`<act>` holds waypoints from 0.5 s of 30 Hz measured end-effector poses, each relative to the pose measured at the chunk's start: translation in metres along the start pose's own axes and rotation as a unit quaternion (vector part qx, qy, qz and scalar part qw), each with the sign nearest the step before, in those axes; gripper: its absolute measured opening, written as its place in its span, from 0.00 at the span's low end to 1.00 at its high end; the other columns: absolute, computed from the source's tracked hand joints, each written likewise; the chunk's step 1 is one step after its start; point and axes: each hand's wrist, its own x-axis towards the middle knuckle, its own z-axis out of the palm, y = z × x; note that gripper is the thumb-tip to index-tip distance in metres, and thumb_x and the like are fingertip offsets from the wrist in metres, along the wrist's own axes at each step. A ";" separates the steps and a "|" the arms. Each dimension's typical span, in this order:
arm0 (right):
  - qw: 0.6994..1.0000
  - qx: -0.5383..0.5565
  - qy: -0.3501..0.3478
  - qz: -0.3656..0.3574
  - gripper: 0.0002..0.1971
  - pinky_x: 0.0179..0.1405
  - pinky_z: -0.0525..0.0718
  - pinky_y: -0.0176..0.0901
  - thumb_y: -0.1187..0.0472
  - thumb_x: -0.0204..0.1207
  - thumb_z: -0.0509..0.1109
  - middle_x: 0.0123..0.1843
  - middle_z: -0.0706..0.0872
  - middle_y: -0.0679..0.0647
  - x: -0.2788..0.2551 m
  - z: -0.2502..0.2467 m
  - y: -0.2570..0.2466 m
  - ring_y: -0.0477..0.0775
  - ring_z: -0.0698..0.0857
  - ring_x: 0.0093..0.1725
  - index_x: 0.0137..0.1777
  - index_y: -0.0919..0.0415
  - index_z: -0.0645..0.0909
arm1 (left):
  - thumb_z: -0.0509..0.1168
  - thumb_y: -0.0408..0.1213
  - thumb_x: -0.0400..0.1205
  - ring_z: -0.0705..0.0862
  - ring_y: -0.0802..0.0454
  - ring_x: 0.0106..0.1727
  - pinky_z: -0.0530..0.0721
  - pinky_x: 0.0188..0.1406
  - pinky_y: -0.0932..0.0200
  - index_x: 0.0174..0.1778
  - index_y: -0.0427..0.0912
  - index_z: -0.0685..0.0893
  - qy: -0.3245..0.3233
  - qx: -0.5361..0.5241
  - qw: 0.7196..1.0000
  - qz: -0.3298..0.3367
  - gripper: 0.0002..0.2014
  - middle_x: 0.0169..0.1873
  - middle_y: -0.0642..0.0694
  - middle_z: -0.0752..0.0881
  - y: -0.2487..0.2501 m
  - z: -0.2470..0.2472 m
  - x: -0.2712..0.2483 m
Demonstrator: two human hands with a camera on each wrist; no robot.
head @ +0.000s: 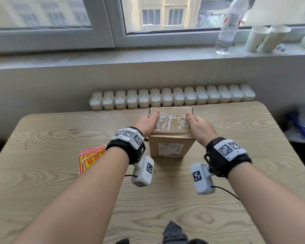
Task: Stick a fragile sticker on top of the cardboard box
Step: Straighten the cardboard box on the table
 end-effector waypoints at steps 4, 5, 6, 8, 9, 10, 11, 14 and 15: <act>1.000 -0.003 -0.003 0.003 0.29 0.46 0.73 0.48 0.39 0.83 0.50 0.45 0.82 0.58 -0.017 -0.001 0.001 0.60 0.79 0.47 0.49 0.65 0.81 | 0.43 0.73 0.73 0.83 0.36 0.66 0.80 0.67 0.38 0.71 0.38 0.78 0.006 0.027 1.000 0.002 0.46 0.67 0.36 0.84 0.001 0.001 -0.021; 1.000 -0.003 -0.005 -0.003 0.30 0.47 0.75 0.50 0.39 0.83 0.50 0.46 0.83 0.58 -0.023 -0.002 0.002 0.61 0.81 0.48 0.50 0.67 0.82 | 0.44 0.73 0.73 0.84 0.36 0.64 0.82 0.65 0.39 0.69 0.38 0.79 0.010 0.024 1.000 0.001 0.46 0.65 0.36 0.85 0.000 0.001 -0.031; 1.000 -0.005 -0.007 -0.005 0.32 0.49 0.76 0.52 0.39 0.83 0.50 0.46 0.84 0.59 -0.027 -0.002 0.002 0.62 0.82 0.48 0.50 0.68 0.82 | 0.45 0.72 0.74 0.86 0.36 0.61 0.84 0.62 0.39 0.67 0.37 0.80 0.009 0.016 1.000 -0.002 0.44 0.62 0.36 0.86 -0.002 0.001 -0.035; 1.000 -0.010 -0.012 -0.006 0.32 0.51 0.78 0.53 0.39 0.83 0.50 0.46 0.85 0.60 -0.041 -0.003 0.005 0.62 0.83 0.48 0.50 0.68 0.83 | 0.46 0.70 0.77 0.87 0.37 0.58 0.87 0.58 0.39 0.63 0.38 0.82 0.006 0.005 1.000 -0.010 0.41 0.57 0.37 0.88 -0.008 0.003 -0.051; 1.000 -0.011 -0.013 -0.006 0.32 0.51 0.78 0.53 0.39 0.82 0.50 0.45 0.86 0.60 -0.048 -0.002 0.007 0.62 0.83 0.48 0.49 0.67 0.83 | 0.46 0.70 0.77 0.87 0.37 0.58 0.86 0.59 0.39 0.63 0.38 0.82 0.004 0.005 1.000 -0.011 0.40 0.57 0.37 0.88 -0.012 0.005 -0.058; 1.000 -0.012 -0.015 -0.006 0.31 0.51 0.78 0.53 0.38 0.82 0.50 0.45 0.86 0.59 -0.054 -0.001 0.009 0.62 0.83 0.48 0.48 0.66 0.83 | 0.46 0.70 0.77 0.87 0.36 0.58 0.85 0.61 0.39 0.63 0.38 0.83 0.005 0.006 1.000 -0.008 0.40 0.58 0.36 0.88 -0.016 0.007 -0.065; 1.000 -0.014 -0.015 -0.007 0.31 0.49 0.77 0.52 0.38 0.82 0.50 0.44 0.85 0.58 -0.060 -0.001 0.011 0.62 0.83 0.47 0.46 0.64 0.82 | 0.45 0.70 0.77 0.87 0.36 0.59 0.84 0.62 0.40 0.62 0.39 0.83 0.006 0.007 1.000 -0.009 0.40 0.58 0.36 0.88 -0.020 0.010 -0.072; 1.000 -0.014 -0.012 -0.011 0.28 0.43 0.74 0.48 0.38 0.82 0.51 0.37 0.82 0.52 -0.080 0.001 0.018 0.59 0.81 0.43 0.41 0.61 0.80 | 0.46 0.70 0.77 0.88 0.37 0.57 0.85 0.62 0.39 0.56 0.40 0.84 0.002 -0.002 1.000 -0.005 0.39 0.57 0.36 0.89 -0.031 0.017 -0.089; 1.000 -0.015 -0.013 -0.011 0.28 0.42 0.73 0.47 0.38 0.82 0.51 0.37 0.82 0.52 -0.086 0.002 0.021 0.58 0.81 0.42 0.41 0.61 0.80 | 0.45 0.71 0.75 0.88 0.37 0.57 0.85 0.61 0.39 0.57 0.39 0.84 -0.002 -0.001 1.000 -0.009 0.40 0.57 0.36 0.89 -0.034 0.020 -0.096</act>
